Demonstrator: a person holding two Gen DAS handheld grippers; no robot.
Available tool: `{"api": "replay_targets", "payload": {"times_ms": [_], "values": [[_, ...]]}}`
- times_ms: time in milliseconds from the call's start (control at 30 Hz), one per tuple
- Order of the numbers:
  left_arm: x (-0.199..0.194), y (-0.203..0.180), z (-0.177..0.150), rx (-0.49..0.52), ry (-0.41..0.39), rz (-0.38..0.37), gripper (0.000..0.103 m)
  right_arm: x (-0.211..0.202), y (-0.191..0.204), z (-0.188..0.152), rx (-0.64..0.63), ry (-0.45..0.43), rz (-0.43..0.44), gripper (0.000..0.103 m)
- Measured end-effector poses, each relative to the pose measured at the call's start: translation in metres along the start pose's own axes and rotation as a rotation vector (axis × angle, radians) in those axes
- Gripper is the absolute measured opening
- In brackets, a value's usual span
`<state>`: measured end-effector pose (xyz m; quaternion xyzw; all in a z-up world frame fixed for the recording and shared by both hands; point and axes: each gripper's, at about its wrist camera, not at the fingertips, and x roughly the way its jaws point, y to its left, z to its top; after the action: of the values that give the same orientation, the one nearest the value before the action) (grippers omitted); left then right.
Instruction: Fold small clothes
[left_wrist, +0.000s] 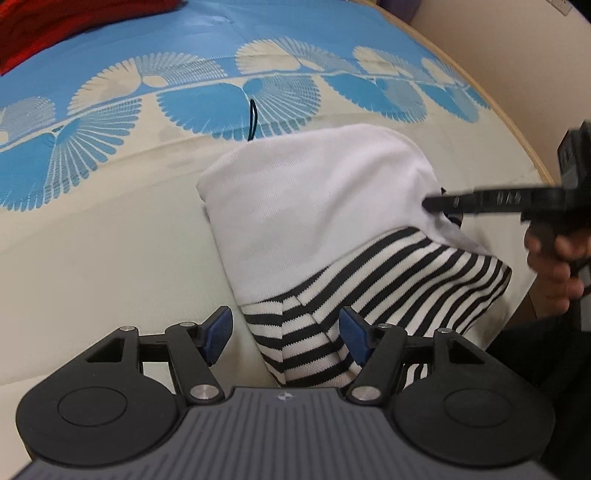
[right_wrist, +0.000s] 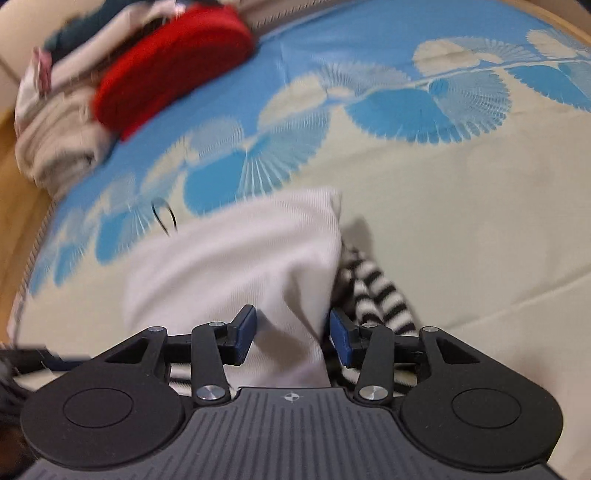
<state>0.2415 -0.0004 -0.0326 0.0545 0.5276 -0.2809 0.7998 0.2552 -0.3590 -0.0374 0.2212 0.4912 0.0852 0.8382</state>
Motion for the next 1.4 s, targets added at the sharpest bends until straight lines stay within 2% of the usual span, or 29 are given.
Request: {"api": "replay_targets", "payload": {"times_ms": [33, 67, 167, 233, 300, 400, 433, 500, 567, 667, 733, 767, 833, 867, 900, 933, 1000, 1067, 1100, 1133, 1167, 1200, 1233, 1300, 1400], "values": [[-0.002, 0.000, 0.000, -0.007, -0.011, 0.007, 0.070, 0.001, -0.001, -0.001, -0.007, 0.007, 0.004, 0.004], [-0.003, -0.001, 0.001, -0.016, -0.021, 0.013, 0.070, -0.003, -0.002, -0.003, -0.008, -0.006, 0.021, 0.004], [-0.007, -0.002, 0.003, -0.039, -0.052, 0.003, 0.070, -0.029, -0.011, -0.003, 0.044, -0.118, 0.058, 0.003], [-0.009, -0.006, 0.006, -0.037, -0.074, -0.010, 0.070, -0.038, -0.021, -0.007, 0.076, -0.144, -0.014, 0.003], [-0.007, -0.013, 0.008, -0.029, -0.079, -0.027, 0.070, -0.038, -0.018, -0.012, 0.022, -0.148, -0.141, 0.003], [0.000, -0.022, 0.009, 0.000, -0.057, -0.025, 0.070, -0.031, -0.017, -0.016, -0.003, -0.091, -0.157, 0.006], [0.002, -0.024, 0.009, 0.011, -0.050, -0.019, 0.070, -0.033, -0.017, -0.015, 0.000, -0.106, -0.175, 0.011], [0.002, -0.025, 0.008, 0.020, -0.050, -0.025, 0.070, -0.052, -0.015, -0.014, -0.020, -0.205, -0.137, 0.014], [0.000, -0.025, 0.007, 0.031, -0.055, -0.037, 0.070, -0.069, -0.014, -0.016, -0.029, -0.259, -0.039, 0.015], [0.001, -0.027, 0.003, 0.076, -0.026, -0.080, 0.070, -0.067, -0.005, -0.026, -0.115, -0.175, 0.110, 0.015], [0.009, -0.035, -0.003, 0.132, 0.019, -0.078, 0.070, -0.054, 0.009, -0.036, -0.233, -0.083, 0.137, 0.014], [0.018, -0.040, -0.007, 0.167, 0.058, -0.056, 0.070, -0.043, 0.015, -0.043, -0.290, -0.009, 0.095, 0.014], [0.039, -0.046, -0.016, 0.222, 0.139, 0.018, 0.071, -0.007, 0.019, -0.062, -0.398, 0.177, -0.118, 0.014], [0.045, -0.047, -0.019, 0.225, 0.164, 0.029, 0.073, 0.007, 0.015, -0.071, -0.441, 0.256, -0.207, 0.014], [0.046, -0.048, -0.018, 0.222, 0.164, 0.026, 0.073, 0.013, 0.013, -0.075, -0.457, 0.286, -0.240, 0.020], [0.044, -0.047, -0.016, 0.214, 0.159, 0.023, 0.072, 0.010, 0.012, -0.070, -0.438, 0.269, -0.234, 0.023], [0.038, -0.040, -0.011, 0.168, 0.147, 0.004, 0.072, -0.002, 0.009, -0.059, -0.354, 0.210, -0.198, 0.023], [0.026, -0.029, -0.003, 0.098, 0.094, -0.044, 0.072, -0.018, 0.011, -0.050, -0.307, 0.119, -0.150, 0.025], [0.019, -0.021, 0.001, 0.050, 0.059, -0.071, 0.072, -0.030, 0.010, -0.046, -0.286, 0.060, -0.118, 0.031], [0.016, -0.012, 0.005, -0.006, 0.032, -0.095, 0.074, -0.038, 0.010, -0.042, -0.251, 0.000, -0.092, 0.045], [0.014, -0.005, 0.009, -0.057, 0.014, -0.101, 0.080, -0.044, 0.007, -0.038, -0.209, -0.047, -0.078, 0.055], [0.015, 0.002, 0.012, -0.112, -0.001, -0.085, 0.083, -0.046, 0.004, -0.035, -0.170, -0.077, -0.071, 0.070], [0.019, 0.010, 0.014, -0.166, -0.009, -0.057, 0.084, -0.045, 0.000, -0.031, -0.128, -0.090, -0.067, 0.075], [0.029, 0.024, 0.015, -0.259, -0.003, -0.038, 0.084, -0.037, -0.008, -0.026, -0.057, -0.070, -0.056, 0.076], [0.049, 0.043, 0.014, -0.400, 0.031, -0.083, 0.085, -0.013, -0.014, -0.019, 0.024, -0.005, -0.082, 0.076]]}}
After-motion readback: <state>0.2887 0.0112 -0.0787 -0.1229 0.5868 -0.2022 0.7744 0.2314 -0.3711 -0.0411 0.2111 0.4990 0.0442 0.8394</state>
